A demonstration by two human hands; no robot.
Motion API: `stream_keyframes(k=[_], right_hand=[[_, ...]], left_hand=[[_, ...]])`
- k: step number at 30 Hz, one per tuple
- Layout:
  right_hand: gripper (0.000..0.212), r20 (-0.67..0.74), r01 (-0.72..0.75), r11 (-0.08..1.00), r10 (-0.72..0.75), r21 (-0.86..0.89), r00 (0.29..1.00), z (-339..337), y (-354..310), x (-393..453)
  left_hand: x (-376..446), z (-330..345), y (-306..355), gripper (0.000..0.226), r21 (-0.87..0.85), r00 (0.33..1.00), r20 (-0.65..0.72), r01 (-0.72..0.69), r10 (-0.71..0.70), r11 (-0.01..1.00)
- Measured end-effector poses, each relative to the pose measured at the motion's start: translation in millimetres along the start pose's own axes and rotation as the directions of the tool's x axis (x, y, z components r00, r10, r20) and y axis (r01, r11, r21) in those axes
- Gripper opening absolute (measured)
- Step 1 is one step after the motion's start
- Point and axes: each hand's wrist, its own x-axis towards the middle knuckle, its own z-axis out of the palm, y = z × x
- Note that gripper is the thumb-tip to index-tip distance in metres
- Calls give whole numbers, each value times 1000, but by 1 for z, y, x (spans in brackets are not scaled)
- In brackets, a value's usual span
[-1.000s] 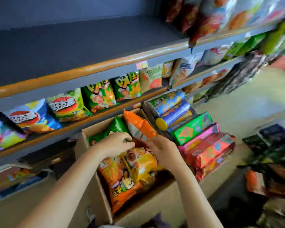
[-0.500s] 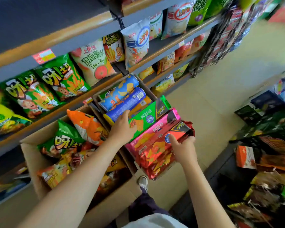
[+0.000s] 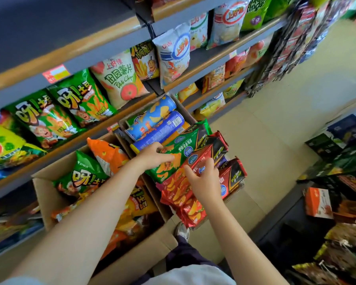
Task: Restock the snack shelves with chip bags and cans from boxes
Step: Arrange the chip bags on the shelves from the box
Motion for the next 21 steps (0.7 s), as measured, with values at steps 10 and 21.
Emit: stream_keyframes(k=[10,21], right_hand=[[96,-5,-45,996,45,-81,999,33,-8,2],[107,-65,-51,977,38,-209,997,46,-42,18]], left_hand=[[-52,-22,-28,31,-538,983,-176,-50,-54,841],[-91,-27,-78,40,-806,971,-134,11,-200,592]])
